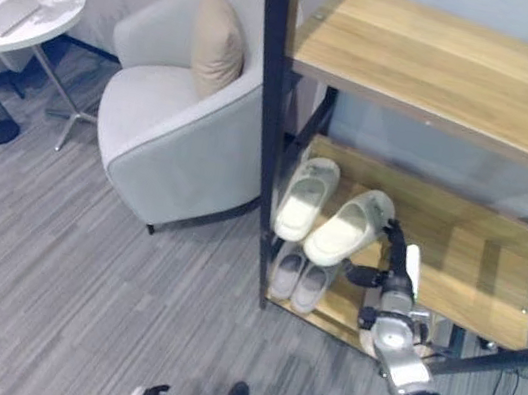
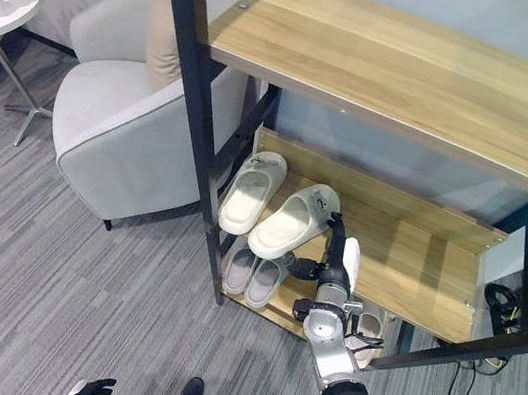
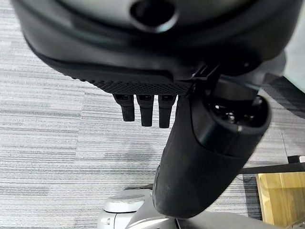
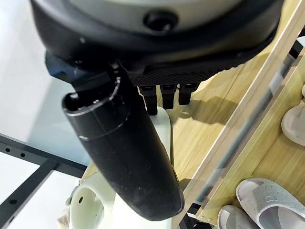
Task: Arrange the slippers neatly on the shoe rack.
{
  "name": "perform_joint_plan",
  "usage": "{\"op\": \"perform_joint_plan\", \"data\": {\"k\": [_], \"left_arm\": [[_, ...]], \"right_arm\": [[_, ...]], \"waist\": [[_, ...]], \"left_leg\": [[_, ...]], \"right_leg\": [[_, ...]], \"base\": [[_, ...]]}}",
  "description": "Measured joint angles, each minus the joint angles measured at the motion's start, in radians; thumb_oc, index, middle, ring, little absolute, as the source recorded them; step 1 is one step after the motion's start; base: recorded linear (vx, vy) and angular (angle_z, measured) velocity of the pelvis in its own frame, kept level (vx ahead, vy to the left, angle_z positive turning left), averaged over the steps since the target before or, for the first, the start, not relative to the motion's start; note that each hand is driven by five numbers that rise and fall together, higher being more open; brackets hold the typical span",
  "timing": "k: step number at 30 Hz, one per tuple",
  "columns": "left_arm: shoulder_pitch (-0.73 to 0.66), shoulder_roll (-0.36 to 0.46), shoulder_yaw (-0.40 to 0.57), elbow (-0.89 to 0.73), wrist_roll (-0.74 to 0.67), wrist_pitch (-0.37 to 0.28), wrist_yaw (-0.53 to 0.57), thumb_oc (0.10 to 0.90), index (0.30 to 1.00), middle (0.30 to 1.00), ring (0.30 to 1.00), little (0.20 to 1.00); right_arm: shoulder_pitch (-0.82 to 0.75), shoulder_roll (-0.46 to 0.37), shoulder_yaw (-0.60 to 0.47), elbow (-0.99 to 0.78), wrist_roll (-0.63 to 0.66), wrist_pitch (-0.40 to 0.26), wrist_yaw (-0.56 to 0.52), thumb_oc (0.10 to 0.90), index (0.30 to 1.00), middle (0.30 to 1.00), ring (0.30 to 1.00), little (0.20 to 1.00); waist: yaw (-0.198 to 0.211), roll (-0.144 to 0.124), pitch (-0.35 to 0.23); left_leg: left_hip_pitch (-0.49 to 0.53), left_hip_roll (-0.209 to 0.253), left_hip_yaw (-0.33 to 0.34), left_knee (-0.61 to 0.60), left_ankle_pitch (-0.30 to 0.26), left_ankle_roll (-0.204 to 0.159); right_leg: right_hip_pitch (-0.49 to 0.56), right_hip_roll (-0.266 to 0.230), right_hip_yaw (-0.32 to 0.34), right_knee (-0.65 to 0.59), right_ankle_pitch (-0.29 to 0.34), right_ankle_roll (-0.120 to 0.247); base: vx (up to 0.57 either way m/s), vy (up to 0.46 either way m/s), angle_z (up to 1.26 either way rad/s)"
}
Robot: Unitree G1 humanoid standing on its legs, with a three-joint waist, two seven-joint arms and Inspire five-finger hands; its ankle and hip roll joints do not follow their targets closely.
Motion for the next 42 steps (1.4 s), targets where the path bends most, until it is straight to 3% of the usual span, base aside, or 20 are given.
{"op": "perform_joint_plan", "data": {"k": [12,25,29,34,37,42], "left_arm": [[0.005,-0.001,0.0,0.029,-0.001,0.0,0.002,0.8,0.9,0.9,0.9,0.9],[0.004,-0.001,0.006,0.029,0.0,0.001,-0.002,0.8,0.9,0.9,0.9,0.9],[0.01,-0.001,0.01,0.029,0.0,0.002,-0.002,0.8,0.9,0.9,0.9,0.9],[0.017,-0.001,0.019,0.024,0.0,0.002,-0.006,0.8,0.9,0.9,0.9,0.9],[0.029,-0.002,0.033,0.025,0.001,0.003,-0.008,0.8,0.9,0.9,0.9,0.9],[0.034,-0.003,0.043,0.028,0.004,0.003,-0.015,0.8,0.9,0.9,0.9,0.9]], "right_arm": [[-0.073,-0.049,0.004,0.042,0.019,0.018,0.002,0.8,0.9,0.9,0.9,0.9],[-0.082,-0.08,0.021,0.033,0.012,0.033,0.059,0.8,0.9,0.9,0.9,0.9],[-0.078,-0.101,0.023,-0.031,-0.026,0.039,0.097,0.8,0.9,0.9,0.9,0.9],[-0.005,-0.147,0.019,-0.24,-0.086,0.036,0.14,0.8,0.9,0.9,0.9,0.9],[0.065,-0.161,0.018,-0.398,-0.151,-0.006,0.18,0.8,0.9,0.9,0.9,0.9],[0.156,-0.192,0.018,-0.489,-0.179,-0.042,0.253,0.8,0.9,0.9,0.9,0.9]], "waist": [[0.023,-0.006,0.015],[0.017,-0.009,0.015],[0.007,-0.01,0.016],[-0.008,-0.01,0.016],[-0.027,-0.01,0.016],[-0.046,-0.011,0.015]], "left_leg": [[-0.009,0.0,-0.009,0.0,0.002,0.002],[0.006,0.001,-0.005,0.0,0.006,0.0],[0.009,0.0,0.002,0.0,0.006,0.001],[0.032,0.001,0.012,0.0,0.006,0.0],[0.045,0.004,0.028,0.0,0.002,-0.005],[0.058,0.008,0.057,0.0,-0.006,-0.014]], "right_leg": [[-0.005,0.0,-0.006,0.0,0.0,0.0],[0.002,0.001,-0.001,0.0,0.001,0.001],[0.004,0.0,0.002,0.0,0.003,0.002],[0.023,-0.001,0.01,0.0,0.002,0.002],[0.03,0.0,0.026,0.0,0.006,0.002],[0.034,0.0,0.05,0.0,0.015,0.002]], "base": [[0.0,0.001,0.01],[0.0,-0.003,-0.01],[-0.01,-0.018,-0.02],[-0.02,-0.038,-0.04],[-0.04,-0.053,-0.14],[-0.05,-0.068,-0.15]]}}
